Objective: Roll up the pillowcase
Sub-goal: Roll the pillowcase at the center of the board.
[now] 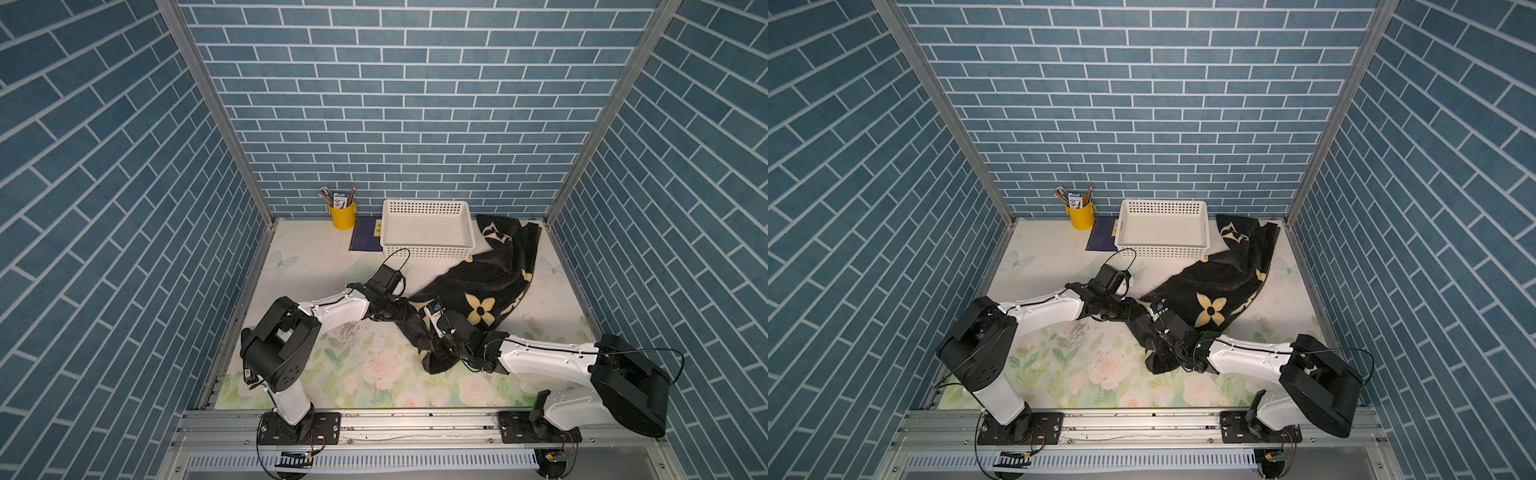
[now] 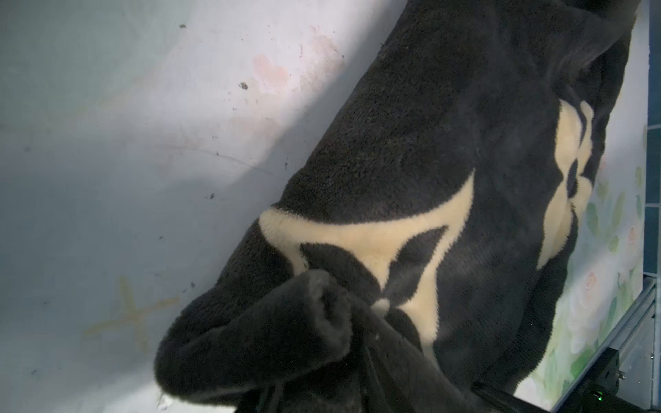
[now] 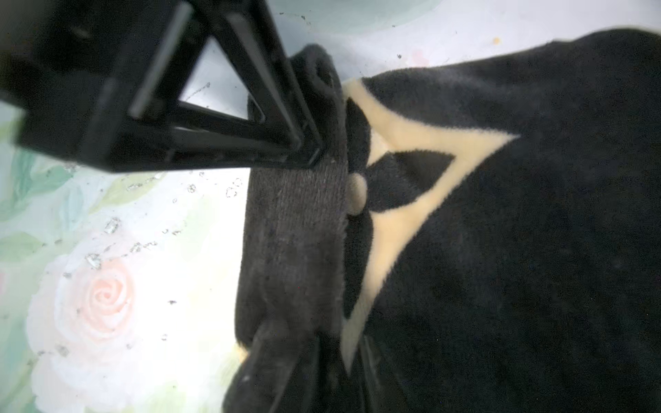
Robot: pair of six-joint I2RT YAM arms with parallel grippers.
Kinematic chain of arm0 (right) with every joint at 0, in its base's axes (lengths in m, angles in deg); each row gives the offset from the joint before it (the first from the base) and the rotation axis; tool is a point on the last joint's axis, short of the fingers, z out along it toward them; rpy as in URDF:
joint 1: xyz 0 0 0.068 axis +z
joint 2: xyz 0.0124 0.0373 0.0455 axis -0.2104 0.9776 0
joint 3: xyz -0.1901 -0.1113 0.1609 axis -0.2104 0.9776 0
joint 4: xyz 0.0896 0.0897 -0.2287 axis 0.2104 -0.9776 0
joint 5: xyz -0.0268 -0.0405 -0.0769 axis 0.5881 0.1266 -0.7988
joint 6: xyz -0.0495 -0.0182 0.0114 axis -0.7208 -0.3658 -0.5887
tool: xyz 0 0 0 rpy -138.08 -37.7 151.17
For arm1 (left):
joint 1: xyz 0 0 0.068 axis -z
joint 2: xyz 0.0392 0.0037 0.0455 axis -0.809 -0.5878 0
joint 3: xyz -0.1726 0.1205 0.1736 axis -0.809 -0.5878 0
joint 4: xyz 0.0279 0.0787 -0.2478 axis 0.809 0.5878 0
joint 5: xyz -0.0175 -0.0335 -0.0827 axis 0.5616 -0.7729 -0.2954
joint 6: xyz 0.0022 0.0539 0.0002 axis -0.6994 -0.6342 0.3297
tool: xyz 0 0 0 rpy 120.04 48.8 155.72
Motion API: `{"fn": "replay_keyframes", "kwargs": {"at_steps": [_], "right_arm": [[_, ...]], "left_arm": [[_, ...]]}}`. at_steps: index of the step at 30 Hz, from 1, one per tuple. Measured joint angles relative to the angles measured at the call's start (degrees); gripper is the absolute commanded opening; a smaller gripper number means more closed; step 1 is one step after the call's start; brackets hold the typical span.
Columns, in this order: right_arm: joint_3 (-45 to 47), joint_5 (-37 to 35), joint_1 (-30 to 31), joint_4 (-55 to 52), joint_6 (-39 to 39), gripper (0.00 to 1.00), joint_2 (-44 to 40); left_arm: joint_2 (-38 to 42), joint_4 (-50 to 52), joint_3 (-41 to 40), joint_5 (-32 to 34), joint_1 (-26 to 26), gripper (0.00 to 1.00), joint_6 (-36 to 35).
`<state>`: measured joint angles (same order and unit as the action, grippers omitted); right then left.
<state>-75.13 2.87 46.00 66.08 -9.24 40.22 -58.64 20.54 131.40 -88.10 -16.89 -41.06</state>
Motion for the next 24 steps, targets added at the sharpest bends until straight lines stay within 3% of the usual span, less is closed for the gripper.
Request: {"fn": "replay_keyframes", "kwargs": {"at_steps": [4, 8, 16, 19, 24], "right_arm": [[-1.14, 0.24, 0.09, -4.50, -0.07, 0.57, -4.90], [-4.00, 0.22, 2.54, -8.76, 0.79, 0.59, -8.31], [-9.01, -0.55, 13.77, -14.69, 5.46, 0.59, -2.49], [-9.01, -1.33, 14.34, -17.22, 7.30, 0.54, -0.33], [-8.98, -2.80, 13.94, -19.91, 9.86, 0.28, 0.35]], "left_arm": [[-1.92, -0.96, 0.33, 0.02, 0.48, 0.38, 0.63], [-2.38, -1.68, 0.37, 0.07, 0.76, 0.37, 1.29], [-2.51, -1.99, 0.37, 0.09, 0.81, 0.37, 2.05], [-2.51, -2.01, 0.37, 0.09, 0.81, 0.37, 2.14], [-2.51, -2.01, 0.37, 0.07, 0.81, 0.37, 2.16]]}}
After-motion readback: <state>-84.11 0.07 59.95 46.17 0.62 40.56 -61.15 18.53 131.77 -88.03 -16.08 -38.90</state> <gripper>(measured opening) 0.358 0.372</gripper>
